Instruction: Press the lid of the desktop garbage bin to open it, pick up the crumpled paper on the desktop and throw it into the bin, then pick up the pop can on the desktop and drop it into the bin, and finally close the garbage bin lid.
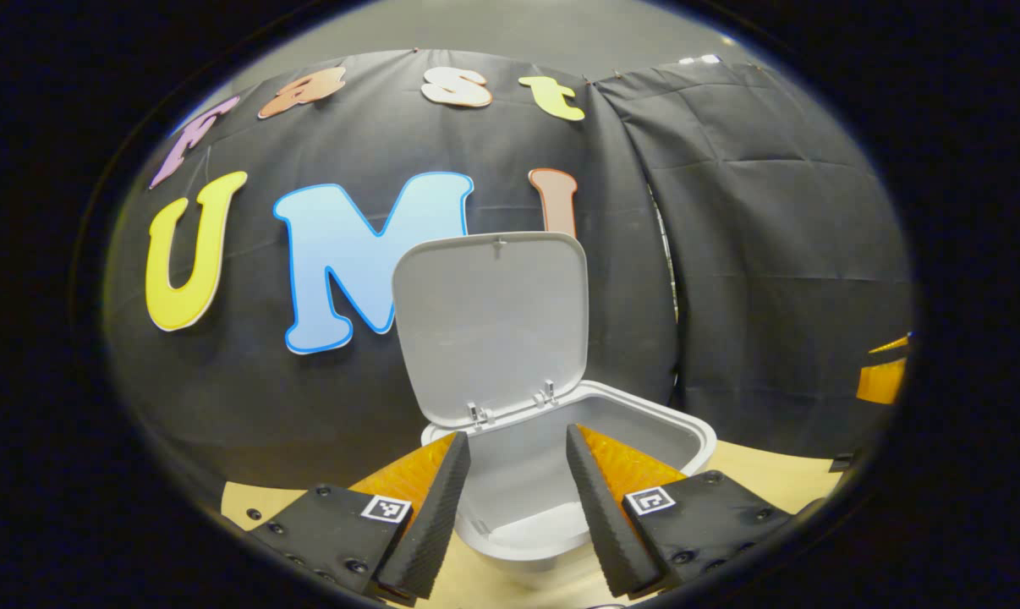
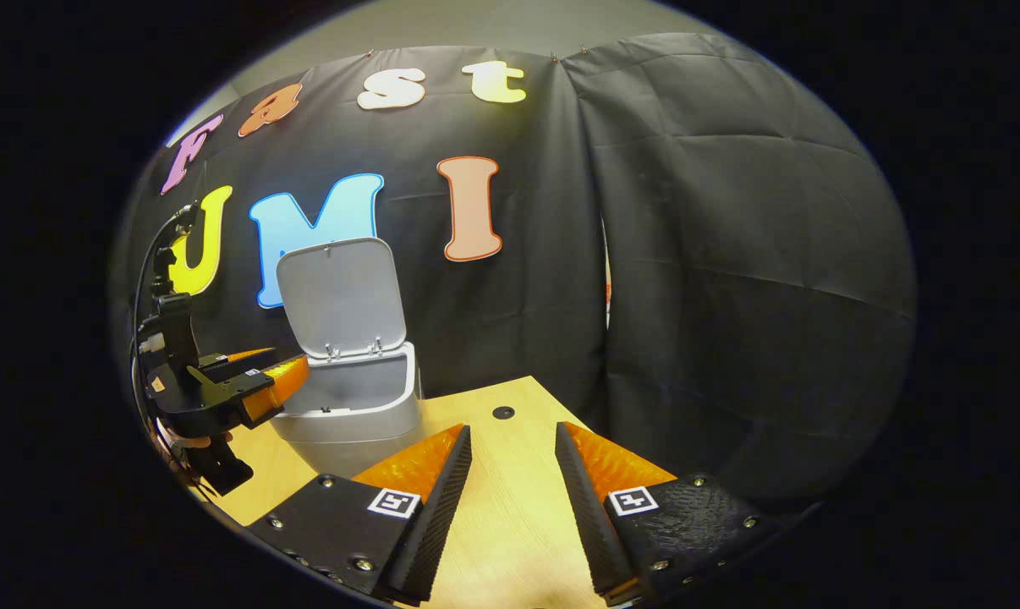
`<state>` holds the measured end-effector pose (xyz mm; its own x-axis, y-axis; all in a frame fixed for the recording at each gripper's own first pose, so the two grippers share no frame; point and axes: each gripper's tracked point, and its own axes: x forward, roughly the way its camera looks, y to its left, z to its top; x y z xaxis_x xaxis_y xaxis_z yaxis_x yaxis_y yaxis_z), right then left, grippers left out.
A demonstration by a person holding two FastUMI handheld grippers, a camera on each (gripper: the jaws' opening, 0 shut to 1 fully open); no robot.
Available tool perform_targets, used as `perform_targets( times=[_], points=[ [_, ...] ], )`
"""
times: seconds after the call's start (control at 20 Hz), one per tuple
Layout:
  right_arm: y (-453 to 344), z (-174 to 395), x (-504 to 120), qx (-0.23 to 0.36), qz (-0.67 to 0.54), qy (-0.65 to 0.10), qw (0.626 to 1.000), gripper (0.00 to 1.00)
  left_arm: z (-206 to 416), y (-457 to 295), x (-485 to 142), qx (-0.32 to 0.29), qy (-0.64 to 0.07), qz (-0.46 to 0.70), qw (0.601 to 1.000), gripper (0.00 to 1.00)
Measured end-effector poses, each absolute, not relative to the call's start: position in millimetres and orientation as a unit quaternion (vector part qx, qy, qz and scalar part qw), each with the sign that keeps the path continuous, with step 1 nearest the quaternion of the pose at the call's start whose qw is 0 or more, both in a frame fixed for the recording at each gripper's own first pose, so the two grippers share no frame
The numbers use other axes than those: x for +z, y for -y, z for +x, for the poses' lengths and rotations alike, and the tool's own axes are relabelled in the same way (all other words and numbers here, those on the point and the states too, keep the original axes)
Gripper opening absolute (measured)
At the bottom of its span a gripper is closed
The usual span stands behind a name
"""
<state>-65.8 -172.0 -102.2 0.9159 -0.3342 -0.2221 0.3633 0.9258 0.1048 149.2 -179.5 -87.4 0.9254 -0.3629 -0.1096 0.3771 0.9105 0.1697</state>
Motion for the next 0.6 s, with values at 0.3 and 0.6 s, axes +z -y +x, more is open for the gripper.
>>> perform_targets(
  times=[0.3,0.6],
  points=[
    [141.7,-48.5,-110.1,-0.137,0.065,-0.112,0.982,0.66,136.0,129.1,-80.1,-0.148,-0.039,0.076,0.985,0.77],
    [94.6,-23.1,-119.1,-0.070,0.060,-0.125,0.988,0.66,116.7,48.5,-71.7,-0.077,-0.047,0.049,0.995,0.77]
  ],
)
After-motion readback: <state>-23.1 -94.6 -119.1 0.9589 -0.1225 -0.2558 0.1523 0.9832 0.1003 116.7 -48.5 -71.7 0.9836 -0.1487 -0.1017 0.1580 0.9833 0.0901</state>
